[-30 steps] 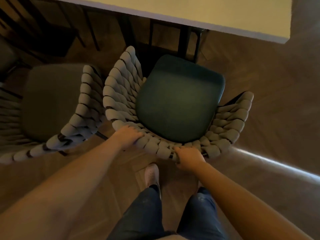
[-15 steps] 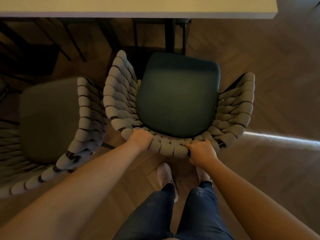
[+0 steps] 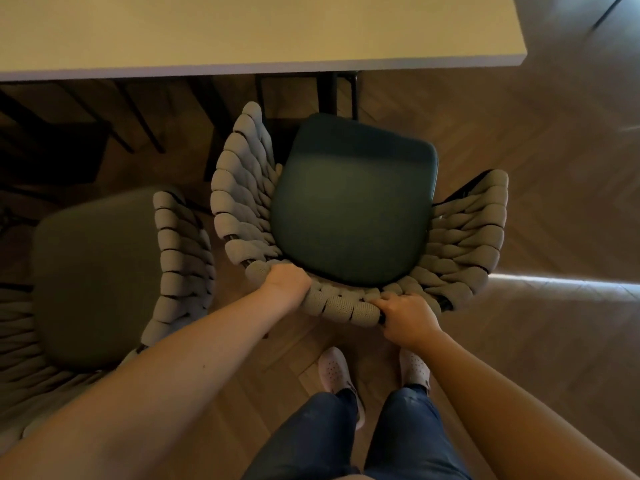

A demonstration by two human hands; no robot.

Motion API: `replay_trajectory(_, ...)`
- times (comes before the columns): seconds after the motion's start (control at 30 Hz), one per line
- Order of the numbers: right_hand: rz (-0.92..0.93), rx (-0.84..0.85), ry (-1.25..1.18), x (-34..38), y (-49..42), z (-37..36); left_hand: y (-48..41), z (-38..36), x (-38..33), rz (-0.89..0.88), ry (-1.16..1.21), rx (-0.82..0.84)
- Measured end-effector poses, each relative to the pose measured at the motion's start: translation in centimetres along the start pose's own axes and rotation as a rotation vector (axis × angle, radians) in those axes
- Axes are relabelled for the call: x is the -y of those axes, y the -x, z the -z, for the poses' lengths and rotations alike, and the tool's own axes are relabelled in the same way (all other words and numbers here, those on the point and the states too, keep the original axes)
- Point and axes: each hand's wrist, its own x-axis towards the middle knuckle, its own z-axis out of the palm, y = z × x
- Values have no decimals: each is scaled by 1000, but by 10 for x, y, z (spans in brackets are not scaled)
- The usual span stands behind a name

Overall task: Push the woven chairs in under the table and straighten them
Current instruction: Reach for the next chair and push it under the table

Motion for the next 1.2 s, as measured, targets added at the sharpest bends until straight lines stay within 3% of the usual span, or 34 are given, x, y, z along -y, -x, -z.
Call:
replay_trajectory(0.57, 112, 111, 226, -21, -85, 59, -37, 12, 43, 79, 75, -87)
replay_trajectory(1.2, 187, 139, 229, -29, -190, 101, -90, 30, 112, 230, 286, -155)
